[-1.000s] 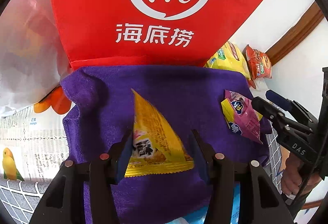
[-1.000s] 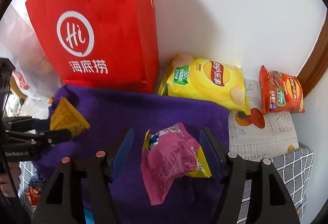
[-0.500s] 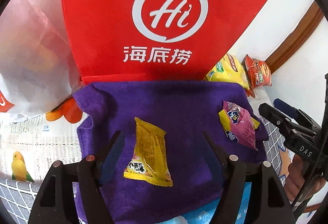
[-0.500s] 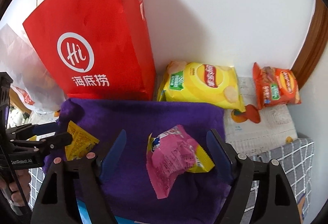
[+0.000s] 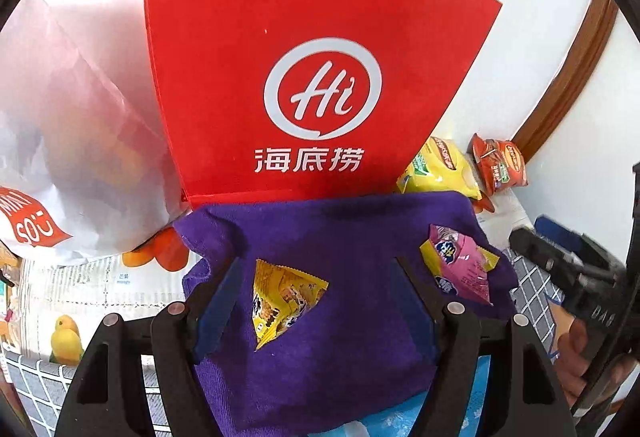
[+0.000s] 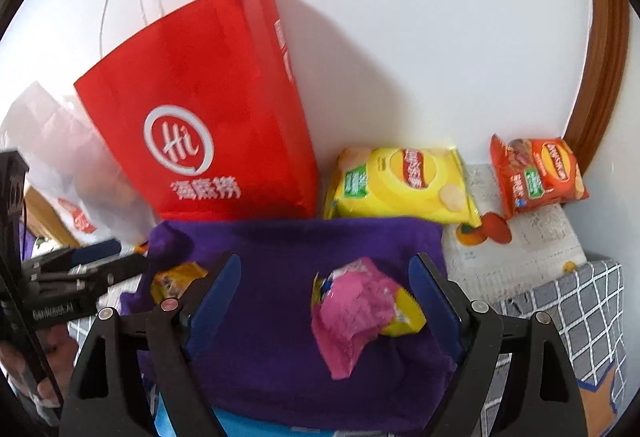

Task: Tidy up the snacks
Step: 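Withdraw both open tools from the towel back toward the pile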

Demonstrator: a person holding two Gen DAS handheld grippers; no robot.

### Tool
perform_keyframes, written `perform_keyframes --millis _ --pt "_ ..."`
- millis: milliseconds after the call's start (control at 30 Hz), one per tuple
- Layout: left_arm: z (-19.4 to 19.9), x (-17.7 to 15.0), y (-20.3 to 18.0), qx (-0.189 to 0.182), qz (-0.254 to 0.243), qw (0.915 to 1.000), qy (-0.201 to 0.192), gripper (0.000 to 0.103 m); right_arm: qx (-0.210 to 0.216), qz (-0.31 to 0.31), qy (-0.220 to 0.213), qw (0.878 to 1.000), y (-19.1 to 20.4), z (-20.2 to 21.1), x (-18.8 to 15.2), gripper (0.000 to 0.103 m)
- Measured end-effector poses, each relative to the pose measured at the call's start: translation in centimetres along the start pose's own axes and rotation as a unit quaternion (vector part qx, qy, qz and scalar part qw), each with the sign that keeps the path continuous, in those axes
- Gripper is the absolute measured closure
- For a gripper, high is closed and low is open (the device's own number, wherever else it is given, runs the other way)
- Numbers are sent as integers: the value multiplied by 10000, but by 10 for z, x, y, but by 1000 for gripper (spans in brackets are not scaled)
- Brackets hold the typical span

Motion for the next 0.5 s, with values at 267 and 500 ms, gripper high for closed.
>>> perform_keyframes --millis 267,500 --pt "15 -2 -17 -170 -98 9998 -63 30 -324 -98 176 9993 -13 23 -30 17" --pt "29 -3 -31 -263 -159 9995 -117 30 -327 -160 87 9993 -26 53 -57 18"
Point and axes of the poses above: each gripper's, at about its wrist camera, not at the fingertips, and z roughly against the way its jaws point, y to its left, x to its top, the point moved 7 cm from there along -z, roughly the way its jaws point, and after that the axes turned 11 degrees about -x, right-handed, at the moved point
